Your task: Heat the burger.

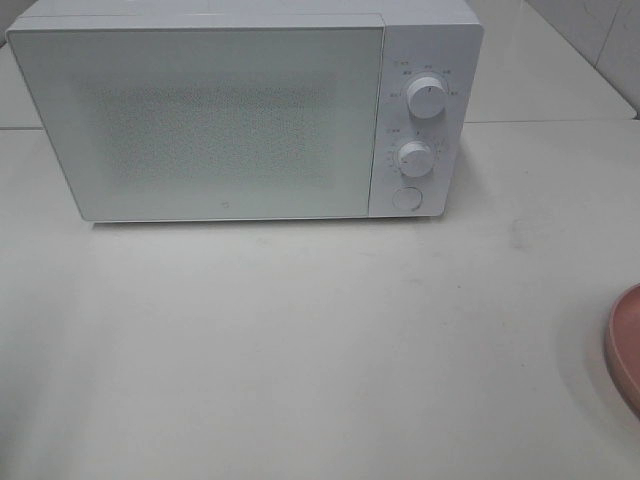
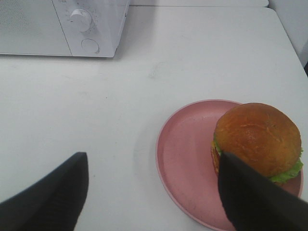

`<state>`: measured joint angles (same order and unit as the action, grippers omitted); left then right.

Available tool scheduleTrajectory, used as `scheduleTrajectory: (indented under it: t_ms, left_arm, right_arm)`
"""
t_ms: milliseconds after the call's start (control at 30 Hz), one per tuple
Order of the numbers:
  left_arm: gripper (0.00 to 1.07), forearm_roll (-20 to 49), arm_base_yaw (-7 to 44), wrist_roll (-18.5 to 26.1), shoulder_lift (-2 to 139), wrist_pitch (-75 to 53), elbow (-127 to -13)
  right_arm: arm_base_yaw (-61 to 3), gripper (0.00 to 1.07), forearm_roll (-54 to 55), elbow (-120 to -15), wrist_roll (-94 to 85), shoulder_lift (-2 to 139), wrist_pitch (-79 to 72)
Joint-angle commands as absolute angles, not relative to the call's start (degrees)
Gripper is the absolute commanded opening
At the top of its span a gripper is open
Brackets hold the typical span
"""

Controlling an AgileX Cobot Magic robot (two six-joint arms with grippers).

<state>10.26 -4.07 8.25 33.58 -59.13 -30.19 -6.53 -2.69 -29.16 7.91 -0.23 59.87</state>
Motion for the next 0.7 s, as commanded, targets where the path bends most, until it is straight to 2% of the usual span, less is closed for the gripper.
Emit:
scheduleTrajectory:
  t_ms: [33, 200, 700]
  left_arm:
    - [1.01, 10.60, -4.18, 6.82, 30.42, -58.16, -29.85]
    - [1.01, 10.37, -4.18, 5.84, 22.06, -59.53, -28.65]
    - [1.01, 10.60, -4.18, 5.90, 8.94, -59.53, -28.65]
  right_arm:
    - [-6.19, 0.73, -2.64, -29.05, 7.22, -1.72, 59.47]
    - [-6.19, 0.73, -2.64, -29.05, 7.22, -1.72, 59.47]
    - [-6.19, 0.73, -2.64, -29.05, 7.22, -1.72, 59.47]
